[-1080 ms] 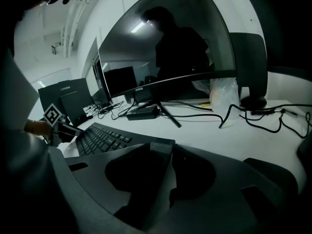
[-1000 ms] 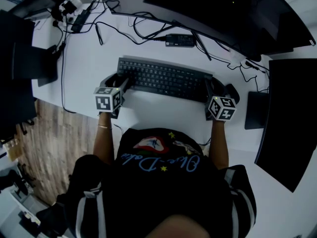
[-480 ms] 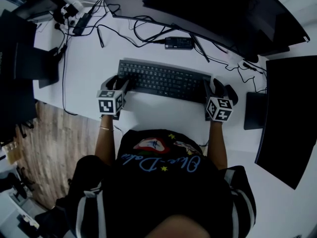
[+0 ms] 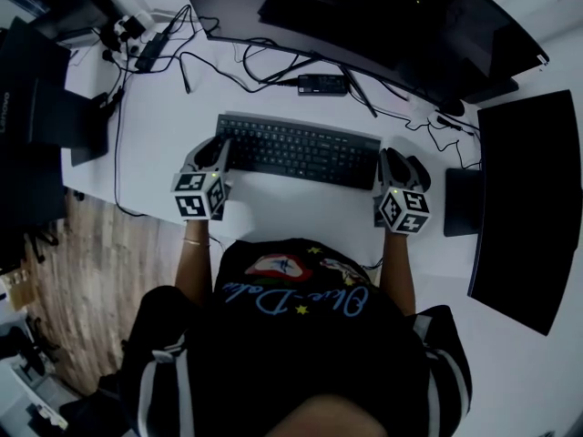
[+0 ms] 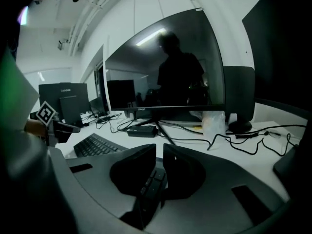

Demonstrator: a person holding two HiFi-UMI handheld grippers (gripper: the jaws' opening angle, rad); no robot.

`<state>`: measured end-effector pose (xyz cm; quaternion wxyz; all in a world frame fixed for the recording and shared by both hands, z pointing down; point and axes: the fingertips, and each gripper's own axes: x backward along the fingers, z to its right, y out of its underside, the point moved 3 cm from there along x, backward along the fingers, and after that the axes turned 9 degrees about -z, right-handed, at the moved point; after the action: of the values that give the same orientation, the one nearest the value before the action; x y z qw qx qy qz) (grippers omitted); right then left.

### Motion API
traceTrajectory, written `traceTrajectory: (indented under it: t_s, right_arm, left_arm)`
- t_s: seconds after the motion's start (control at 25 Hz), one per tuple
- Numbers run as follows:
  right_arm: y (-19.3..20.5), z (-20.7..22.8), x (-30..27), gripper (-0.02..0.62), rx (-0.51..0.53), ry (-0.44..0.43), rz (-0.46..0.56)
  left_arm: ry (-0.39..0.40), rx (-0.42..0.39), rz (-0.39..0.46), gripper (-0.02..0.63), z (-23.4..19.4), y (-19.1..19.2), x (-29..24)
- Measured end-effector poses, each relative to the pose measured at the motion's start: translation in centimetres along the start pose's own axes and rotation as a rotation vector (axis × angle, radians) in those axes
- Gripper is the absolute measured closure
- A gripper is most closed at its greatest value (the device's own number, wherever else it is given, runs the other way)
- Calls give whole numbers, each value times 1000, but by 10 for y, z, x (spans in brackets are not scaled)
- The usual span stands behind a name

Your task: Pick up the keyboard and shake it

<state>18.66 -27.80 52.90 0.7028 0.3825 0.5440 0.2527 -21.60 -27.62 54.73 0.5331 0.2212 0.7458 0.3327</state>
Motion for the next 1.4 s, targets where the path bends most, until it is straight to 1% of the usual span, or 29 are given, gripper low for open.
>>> traceTrajectory:
  t_s: [0.08, 0.16, 0.24, 0.32, 0.44, 0.6, 0.8, 0.96, 1.04, 1.16, 1.4]
  right_arm:
    - [-6, -6, 7, 568, -5, -2, 28]
    - [-11, -13, 13, 575, -4, -9, 50]
    - [-16, -21, 19, 581, 6, -18, 72]
    - [-22, -28, 26, 588, 13, -30, 100]
    - [-29, -37, 36, 593, 15, -58, 133]
    - [-40, -45, 51, 595, 17, -75, 182]
    - [-50, -53, 69, 595, 13, -81, 236]
    - [-51, -53, 77, 595, 12, -76, 253]
    - [-51, -53, 80, 595, 14, -73, 257]
    - [-51, -55, 83, 595, 26, -75, 261]
    - [-54, -58, 89, 595, 41, -82, 276]
  left_arm:
    - [9, -21, 40, 568, 6, -9, 7]
    - [19, -50, 71, 584, 12, -18, 13]
    - [34, -87, 105, 592, 18, -28, 20]
    - [66, -119, 144, 592, 27, -36, 26]
    - [106, -151, 187, 592, 43, -41, 35]
    - [140, -180, 200, 594, 60, -42, 42]
    - [173, -229, 184, 601, 78, -42, 49]
    - [195, -257, 218, 601, 88, -47, 54]
    - [197, -269, 238, 601, 91, -51, 55]
    - [190, -279, 243, 601, 92, -52, 57]
    - [179, -265, 247, 601, 92, -52, 58]
